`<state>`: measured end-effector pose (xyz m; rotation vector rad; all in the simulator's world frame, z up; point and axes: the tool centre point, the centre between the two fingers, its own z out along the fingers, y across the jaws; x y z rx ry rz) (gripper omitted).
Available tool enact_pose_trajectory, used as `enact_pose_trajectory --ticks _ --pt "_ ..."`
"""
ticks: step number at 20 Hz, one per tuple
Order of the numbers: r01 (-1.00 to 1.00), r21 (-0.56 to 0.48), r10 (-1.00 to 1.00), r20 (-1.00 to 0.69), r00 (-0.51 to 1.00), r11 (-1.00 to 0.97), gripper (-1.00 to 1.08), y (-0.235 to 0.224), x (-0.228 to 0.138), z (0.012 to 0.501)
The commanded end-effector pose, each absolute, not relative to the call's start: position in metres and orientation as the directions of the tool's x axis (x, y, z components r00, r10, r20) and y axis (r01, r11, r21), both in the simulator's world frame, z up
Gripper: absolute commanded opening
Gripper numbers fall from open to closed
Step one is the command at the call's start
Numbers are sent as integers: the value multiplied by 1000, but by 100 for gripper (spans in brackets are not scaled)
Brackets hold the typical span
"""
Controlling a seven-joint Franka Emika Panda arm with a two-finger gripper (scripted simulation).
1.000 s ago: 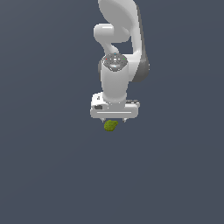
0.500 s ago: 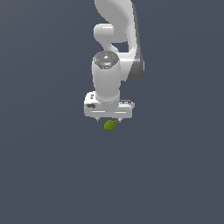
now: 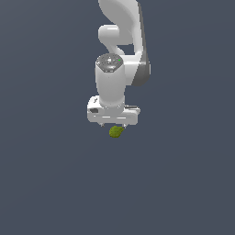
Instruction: Pick up the object and move it to a goal position.
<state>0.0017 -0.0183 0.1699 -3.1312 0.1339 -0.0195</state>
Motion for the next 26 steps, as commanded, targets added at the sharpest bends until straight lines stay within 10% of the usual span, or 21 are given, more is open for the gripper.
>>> enact_pose_trajectory --ticks 1,26 --pt "-108 -9 -108 11 994 -994 100 -18 1 168" --pt "-645 -11 -645 -8 764 -764 100 -5 -26 124"
